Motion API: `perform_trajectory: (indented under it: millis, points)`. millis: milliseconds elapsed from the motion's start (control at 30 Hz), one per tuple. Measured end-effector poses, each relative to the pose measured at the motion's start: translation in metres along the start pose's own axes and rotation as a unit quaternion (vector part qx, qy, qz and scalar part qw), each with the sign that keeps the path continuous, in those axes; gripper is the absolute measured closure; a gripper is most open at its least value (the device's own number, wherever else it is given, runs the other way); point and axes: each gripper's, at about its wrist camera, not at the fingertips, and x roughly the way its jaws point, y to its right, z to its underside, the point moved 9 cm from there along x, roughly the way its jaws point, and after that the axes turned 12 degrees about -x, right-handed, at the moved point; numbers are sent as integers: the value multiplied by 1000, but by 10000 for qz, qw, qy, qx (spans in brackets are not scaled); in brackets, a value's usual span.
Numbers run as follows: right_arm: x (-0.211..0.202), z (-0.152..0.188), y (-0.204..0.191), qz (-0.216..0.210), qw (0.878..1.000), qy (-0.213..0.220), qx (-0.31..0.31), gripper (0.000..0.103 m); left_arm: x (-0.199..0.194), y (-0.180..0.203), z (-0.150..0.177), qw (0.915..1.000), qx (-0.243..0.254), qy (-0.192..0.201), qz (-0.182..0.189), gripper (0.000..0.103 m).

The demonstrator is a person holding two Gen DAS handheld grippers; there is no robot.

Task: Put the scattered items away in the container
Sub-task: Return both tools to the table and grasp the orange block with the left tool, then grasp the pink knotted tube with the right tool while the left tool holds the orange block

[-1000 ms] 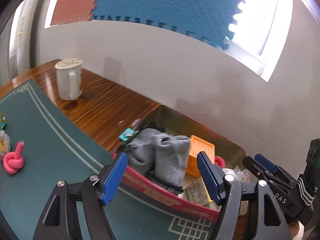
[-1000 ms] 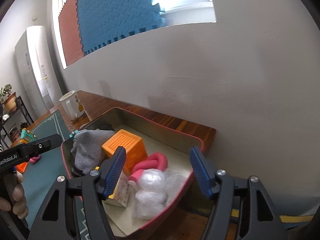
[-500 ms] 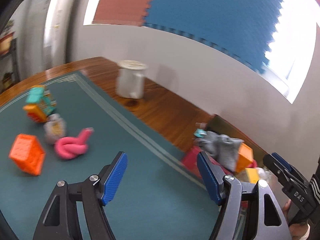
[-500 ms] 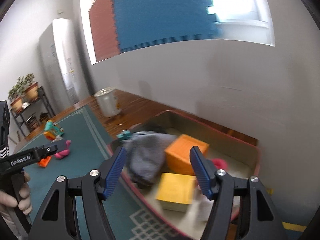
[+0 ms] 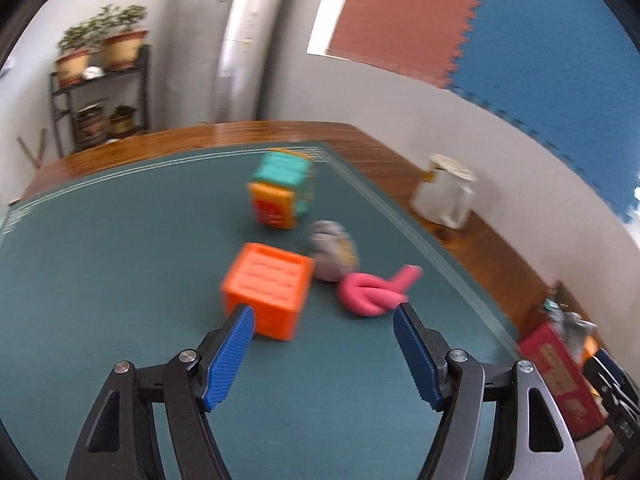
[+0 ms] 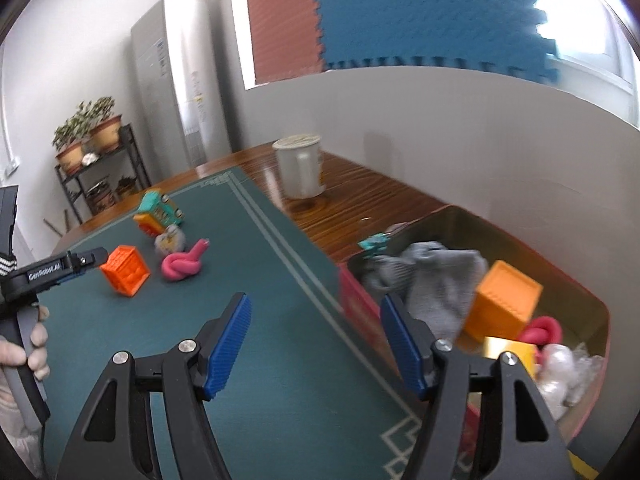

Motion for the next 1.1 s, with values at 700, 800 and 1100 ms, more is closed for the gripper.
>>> perform_trajectory:
  millis: [700, 800, 1100]
  points:
    - [61, -7, -65, -484, 9961, -499, -540, 32, 75, -39, 3, 9978, 5, -603, -260, 46]
    - [78, -16, -81, -770, 9937, -540, -615, 32, 74, -41, 4, 9979, -58, -614, -214, 49]
    - [145, -31, -124, -1471, 9829, -969, -537, 32, 62, -41, 0, 9982, -214, -546, -129, 49]
